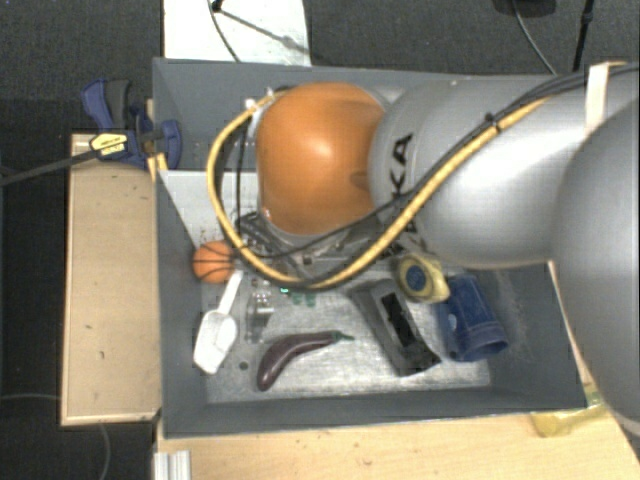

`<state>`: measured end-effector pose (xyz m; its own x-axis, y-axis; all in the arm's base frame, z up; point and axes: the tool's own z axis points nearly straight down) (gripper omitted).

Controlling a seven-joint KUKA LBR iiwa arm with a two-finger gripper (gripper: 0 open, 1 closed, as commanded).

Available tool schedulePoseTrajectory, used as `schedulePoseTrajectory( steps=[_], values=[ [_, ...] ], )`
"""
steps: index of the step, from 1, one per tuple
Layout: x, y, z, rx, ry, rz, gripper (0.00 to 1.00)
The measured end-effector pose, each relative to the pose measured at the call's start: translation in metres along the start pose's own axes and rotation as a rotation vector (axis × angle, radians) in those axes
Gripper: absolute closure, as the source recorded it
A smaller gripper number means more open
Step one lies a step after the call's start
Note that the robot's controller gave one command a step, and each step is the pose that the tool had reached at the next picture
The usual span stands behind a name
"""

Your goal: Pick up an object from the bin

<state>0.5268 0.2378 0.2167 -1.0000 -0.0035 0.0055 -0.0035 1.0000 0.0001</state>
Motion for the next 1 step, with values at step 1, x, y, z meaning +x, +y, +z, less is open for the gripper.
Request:
schedulePoseTrajectory(
  steps=[1],
  values=[
    [-0.002, -0.0013, -0.0045, -0.002, -0.008, 0.005, 0.0]
  ],
)
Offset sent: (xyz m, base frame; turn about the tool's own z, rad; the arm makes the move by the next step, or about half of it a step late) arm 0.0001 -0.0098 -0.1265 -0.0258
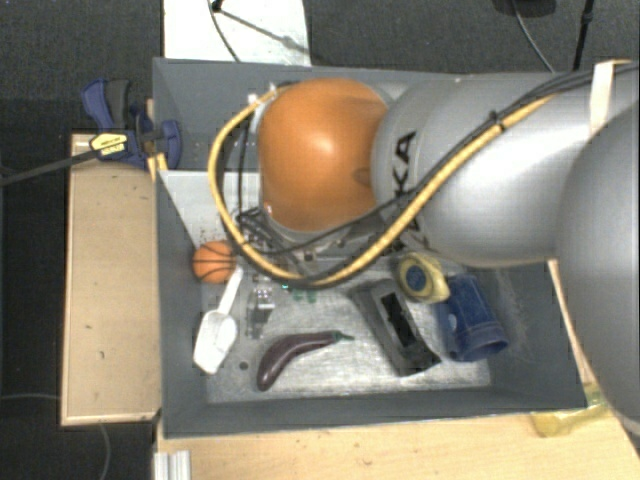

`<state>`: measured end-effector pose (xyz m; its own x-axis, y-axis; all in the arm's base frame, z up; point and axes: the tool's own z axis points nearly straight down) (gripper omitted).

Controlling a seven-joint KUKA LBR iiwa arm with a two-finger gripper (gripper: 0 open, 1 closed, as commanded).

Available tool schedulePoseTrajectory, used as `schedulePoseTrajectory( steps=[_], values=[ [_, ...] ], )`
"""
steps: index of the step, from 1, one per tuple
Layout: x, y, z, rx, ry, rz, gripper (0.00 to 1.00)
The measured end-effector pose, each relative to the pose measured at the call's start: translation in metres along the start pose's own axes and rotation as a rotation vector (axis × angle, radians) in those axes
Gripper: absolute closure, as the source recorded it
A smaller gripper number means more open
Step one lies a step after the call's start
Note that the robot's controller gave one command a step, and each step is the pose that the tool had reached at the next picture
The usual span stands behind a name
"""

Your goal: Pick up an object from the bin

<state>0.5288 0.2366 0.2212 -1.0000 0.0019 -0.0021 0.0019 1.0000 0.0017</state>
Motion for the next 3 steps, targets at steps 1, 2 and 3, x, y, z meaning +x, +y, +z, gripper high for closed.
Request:
schedulePoseTrajectory(
  steps=[1, 2, 3],
  values=[
    [-0.001, -0.002, 0.047, -0.003, -0.007, -0.013, 0.0],
    [0.0, -0.009, 0.141, 0.001, 0.002, -0.14, 1.0],
    [0.0, -0.009, 0.141, 0.001, 0.002, -0.137, 1.0]
  ],
)
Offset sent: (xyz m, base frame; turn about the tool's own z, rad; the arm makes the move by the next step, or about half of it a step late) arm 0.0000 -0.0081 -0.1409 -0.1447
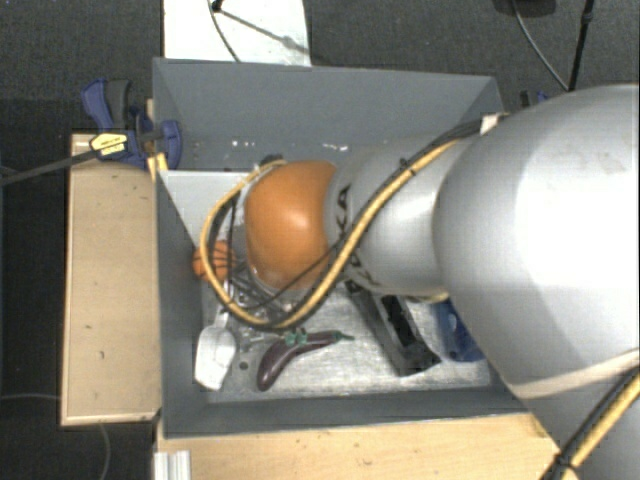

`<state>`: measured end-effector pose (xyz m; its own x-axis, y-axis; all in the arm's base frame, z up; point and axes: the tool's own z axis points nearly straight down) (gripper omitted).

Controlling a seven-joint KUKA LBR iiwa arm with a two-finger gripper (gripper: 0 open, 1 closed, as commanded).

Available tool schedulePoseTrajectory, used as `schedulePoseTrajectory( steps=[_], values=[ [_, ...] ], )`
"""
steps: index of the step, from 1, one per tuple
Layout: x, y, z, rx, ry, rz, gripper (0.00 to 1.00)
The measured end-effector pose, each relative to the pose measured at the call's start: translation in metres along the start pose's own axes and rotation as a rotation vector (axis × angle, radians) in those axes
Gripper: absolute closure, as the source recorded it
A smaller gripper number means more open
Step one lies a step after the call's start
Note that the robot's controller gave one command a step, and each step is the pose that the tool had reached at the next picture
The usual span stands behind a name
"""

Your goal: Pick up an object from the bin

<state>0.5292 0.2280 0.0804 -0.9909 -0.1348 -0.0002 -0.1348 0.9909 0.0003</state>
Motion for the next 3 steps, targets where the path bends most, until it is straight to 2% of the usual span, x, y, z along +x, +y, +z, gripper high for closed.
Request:
schedulePoseTrajectory(
  steps=[1, 2, 3],
  values=[
    [0.003, -0.003, -0.044, 0.001, 0.006, -0.003, 1.0],
    [0.0, -0.004, -0.097, -0.001, -0.002, 0.002, 1.0],
    [-0.007, -0.001, -0.1, -0.003, -0.011, 0.005, 1.0]
  ],
)
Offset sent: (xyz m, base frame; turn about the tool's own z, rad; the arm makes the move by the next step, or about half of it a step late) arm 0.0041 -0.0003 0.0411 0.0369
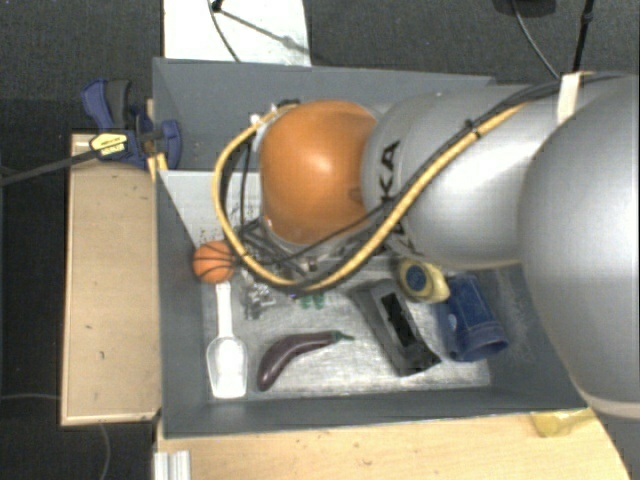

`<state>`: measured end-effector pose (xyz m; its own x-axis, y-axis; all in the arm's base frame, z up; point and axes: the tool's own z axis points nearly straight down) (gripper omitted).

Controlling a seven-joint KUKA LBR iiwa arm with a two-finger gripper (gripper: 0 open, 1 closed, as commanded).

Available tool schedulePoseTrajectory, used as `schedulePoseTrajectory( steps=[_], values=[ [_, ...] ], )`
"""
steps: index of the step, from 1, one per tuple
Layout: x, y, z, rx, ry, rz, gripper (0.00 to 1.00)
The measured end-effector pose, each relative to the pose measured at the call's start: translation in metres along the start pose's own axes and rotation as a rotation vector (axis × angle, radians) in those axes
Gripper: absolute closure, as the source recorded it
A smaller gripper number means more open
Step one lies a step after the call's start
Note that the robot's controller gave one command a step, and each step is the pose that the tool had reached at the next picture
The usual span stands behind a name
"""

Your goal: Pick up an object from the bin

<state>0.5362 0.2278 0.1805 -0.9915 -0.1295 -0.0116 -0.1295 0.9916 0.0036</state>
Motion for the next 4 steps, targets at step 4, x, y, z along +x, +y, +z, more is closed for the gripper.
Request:
schedulePoseTrajectory(
  steps=[4],
  values=[
    [0.029, -0.015, 0.025, 0.002, 0.009, 0.009, 1.0]
  ],
)
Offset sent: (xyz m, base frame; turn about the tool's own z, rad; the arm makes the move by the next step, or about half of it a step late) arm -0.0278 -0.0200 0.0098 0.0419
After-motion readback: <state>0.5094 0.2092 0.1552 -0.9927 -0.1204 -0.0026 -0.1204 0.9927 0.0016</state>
